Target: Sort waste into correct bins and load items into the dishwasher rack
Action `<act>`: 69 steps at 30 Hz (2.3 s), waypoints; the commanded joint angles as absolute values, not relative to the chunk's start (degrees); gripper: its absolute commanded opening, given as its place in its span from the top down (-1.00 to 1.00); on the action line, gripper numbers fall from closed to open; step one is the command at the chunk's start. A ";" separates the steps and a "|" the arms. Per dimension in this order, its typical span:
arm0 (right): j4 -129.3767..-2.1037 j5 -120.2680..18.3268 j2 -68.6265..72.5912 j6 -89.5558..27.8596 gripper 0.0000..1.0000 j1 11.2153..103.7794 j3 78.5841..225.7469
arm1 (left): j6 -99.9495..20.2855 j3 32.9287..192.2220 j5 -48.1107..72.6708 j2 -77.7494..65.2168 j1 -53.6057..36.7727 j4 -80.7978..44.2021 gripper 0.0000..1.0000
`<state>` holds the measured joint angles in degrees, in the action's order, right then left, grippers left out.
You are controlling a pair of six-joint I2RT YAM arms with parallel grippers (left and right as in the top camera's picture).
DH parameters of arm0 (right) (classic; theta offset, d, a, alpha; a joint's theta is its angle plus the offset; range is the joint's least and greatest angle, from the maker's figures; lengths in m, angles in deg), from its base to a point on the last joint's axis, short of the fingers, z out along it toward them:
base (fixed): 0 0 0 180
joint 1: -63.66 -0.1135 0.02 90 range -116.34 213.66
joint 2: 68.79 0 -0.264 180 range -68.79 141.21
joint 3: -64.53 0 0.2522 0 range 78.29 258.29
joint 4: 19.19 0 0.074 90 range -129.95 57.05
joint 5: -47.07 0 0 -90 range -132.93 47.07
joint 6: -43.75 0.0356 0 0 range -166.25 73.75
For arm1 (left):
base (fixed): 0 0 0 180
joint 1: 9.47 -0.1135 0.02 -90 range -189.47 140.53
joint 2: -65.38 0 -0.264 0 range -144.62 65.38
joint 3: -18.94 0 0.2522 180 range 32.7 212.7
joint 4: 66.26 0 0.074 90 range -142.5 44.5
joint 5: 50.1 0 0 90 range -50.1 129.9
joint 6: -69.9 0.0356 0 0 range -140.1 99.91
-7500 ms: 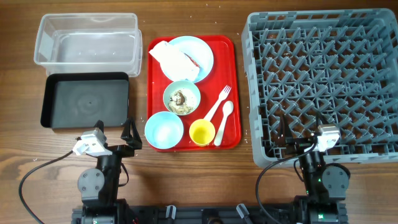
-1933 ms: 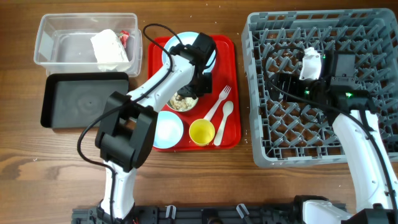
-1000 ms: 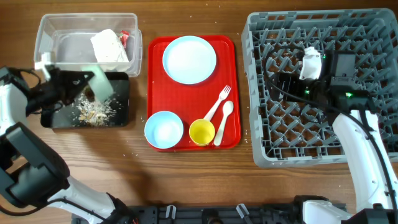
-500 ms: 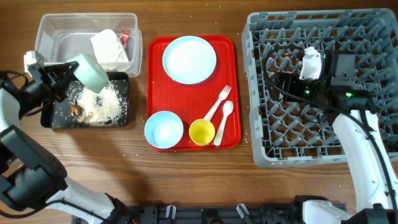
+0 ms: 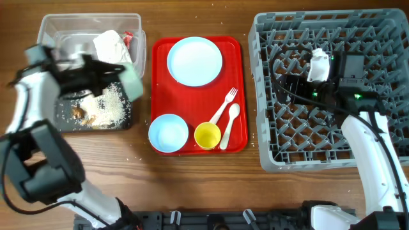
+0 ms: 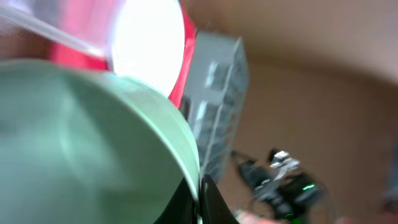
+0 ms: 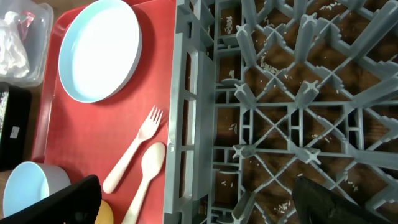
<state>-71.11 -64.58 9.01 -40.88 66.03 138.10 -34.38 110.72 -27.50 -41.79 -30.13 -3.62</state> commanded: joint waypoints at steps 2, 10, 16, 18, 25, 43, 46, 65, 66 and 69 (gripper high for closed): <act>-71.08 -65.30 9.42 -40.03 -0.99 66.21 138.65 | -34.49 110.59 6.68 -38.10 -8.84 -7.47 0.92; -71.17 -65.30 9.42 -40.09 -0.99 66.21 138.65 | -34.53 110.59 39.80 -42.41 14.89 -8.65 0.92; -71.17 -65.30 9.42 -40.07 -0.99 66.21 138.65 | -34.44 112.36 39.47 -44.11 16.36 -8.67 -0.11; -71.32 -65.28 9.42 -40.07 -0.99 66.21 138.65 | -34.25 115.90 39.32 -43.67 16.36 -5.22 -0.17; -71.26 -65.30 9.42 -40.07 -0.99 66.21 138.65 | -20.19 120.66 25.96 -42.71 19.13 11.11 -0.24; -69.01 -80.86 9.45 -38.94 -0.99 66.21 138.65 | -26.51 113.91 -4.31 -40.35 14.78 -1.22 0.92; -61.16 -94.67 9.45 -36.60 -0.99 65.97 138.65 | -26.99 113.91 -31.35 -39.72 7.48 -10.53 0.92; -38.39 -110.56 13.64 -33.45 -0.36 49.05 138.65 | -32.59 113.89 -48.61 -39.72 3.81 -17.63 0.92; -38.26 -110.54 13.77 -32.84 -0.27 49.05 138.65 | -32.59 113.89 -48.59 -39.72 3.81 -17.65 0.92; -36.46 -110.56 13.71 -31.92 0.03 49.31 138.67 | -32.59 113.89 -48.57 -39.72 3.81 -17.65 0.39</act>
